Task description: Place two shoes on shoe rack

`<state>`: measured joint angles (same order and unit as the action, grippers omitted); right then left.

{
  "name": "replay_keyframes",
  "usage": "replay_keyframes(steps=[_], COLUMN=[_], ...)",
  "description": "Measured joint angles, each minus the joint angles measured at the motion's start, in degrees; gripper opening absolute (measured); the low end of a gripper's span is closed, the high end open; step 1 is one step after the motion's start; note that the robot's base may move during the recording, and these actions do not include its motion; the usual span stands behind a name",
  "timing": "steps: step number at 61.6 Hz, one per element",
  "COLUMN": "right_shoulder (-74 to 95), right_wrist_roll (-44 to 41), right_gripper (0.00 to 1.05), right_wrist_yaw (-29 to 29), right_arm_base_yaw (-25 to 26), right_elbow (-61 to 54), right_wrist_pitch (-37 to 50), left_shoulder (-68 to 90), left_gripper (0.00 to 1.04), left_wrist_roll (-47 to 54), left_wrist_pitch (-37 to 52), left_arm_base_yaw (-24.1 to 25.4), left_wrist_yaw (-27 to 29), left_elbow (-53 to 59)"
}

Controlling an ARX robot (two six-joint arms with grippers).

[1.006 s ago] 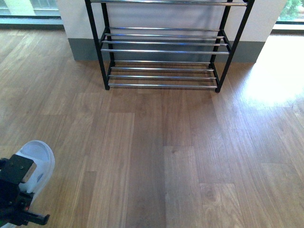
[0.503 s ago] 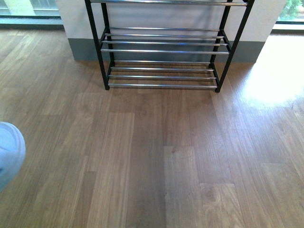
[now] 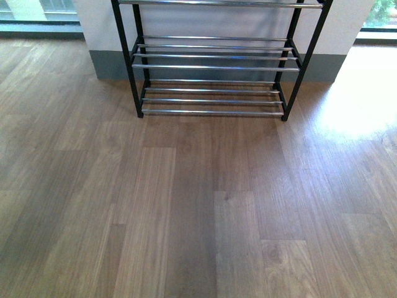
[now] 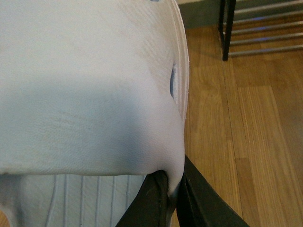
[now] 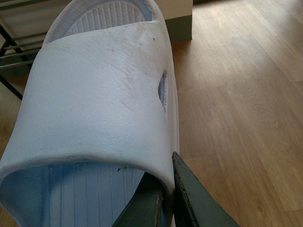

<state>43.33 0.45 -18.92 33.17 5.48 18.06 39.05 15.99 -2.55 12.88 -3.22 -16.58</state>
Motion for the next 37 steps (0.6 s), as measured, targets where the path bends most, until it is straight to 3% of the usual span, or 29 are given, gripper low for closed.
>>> replay_keyframes(steps=[20,37], right_shoulder=[0.0,0.0], right_wrist_roll=[0.0,0.0], right_gripper=[0.02,0.02], right_wrist_yaw=[0.0,0.0], right_arm_base_yaw=[0.0,0.0], right_elbow=[0.0,0.0], right_wrist_pitch=[0.0,0.0], left_shoulder=[-10.7,-12.4], left_gripper=[0.02,0.02], left_wrist_roll=[-9.5,-12.1], left_wrist_pitch=[-4.3,-4.9], left_arm_base_yaw=[-13.3,-15.1], left_wrist_yaw=[12.9,13.8], left_elbow=[0.3,0.3])
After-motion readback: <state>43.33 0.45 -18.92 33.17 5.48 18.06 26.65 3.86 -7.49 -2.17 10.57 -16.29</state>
